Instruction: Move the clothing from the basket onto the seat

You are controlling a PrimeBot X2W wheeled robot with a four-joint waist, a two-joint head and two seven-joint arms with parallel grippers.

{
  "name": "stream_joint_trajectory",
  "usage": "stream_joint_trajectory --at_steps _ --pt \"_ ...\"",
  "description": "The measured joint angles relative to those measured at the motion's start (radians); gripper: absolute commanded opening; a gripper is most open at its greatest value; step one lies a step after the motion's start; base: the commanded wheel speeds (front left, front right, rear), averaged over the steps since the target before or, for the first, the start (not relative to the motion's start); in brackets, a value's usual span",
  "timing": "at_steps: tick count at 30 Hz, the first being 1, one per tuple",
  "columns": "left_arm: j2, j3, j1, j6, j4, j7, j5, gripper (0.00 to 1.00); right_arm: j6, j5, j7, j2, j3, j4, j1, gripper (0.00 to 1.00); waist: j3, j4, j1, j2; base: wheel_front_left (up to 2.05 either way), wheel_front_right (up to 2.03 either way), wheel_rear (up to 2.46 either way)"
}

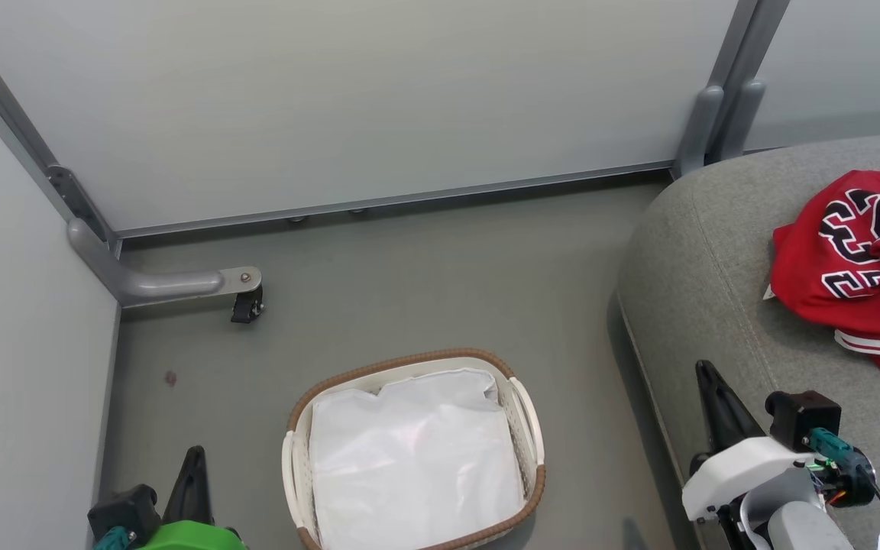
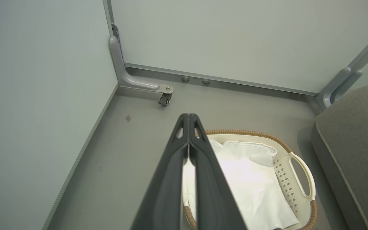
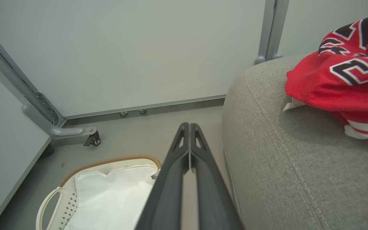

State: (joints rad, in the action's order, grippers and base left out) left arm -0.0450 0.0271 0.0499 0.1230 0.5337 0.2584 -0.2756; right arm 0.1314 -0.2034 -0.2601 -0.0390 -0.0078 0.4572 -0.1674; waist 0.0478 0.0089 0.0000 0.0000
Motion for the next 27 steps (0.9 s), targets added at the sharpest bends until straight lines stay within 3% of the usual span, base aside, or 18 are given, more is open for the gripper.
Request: stream_joint_trajectory --at_steps 27 --pt "0.002 0.028 0.001 0.0 -0.082 -0.125 -0.434 0.0 0.0 -0.458 0.123 0.001 -0.033 -0.059 0.021 0.0 -0.01 -0.002 0.0 0.0 0.0 0.0 0.0"
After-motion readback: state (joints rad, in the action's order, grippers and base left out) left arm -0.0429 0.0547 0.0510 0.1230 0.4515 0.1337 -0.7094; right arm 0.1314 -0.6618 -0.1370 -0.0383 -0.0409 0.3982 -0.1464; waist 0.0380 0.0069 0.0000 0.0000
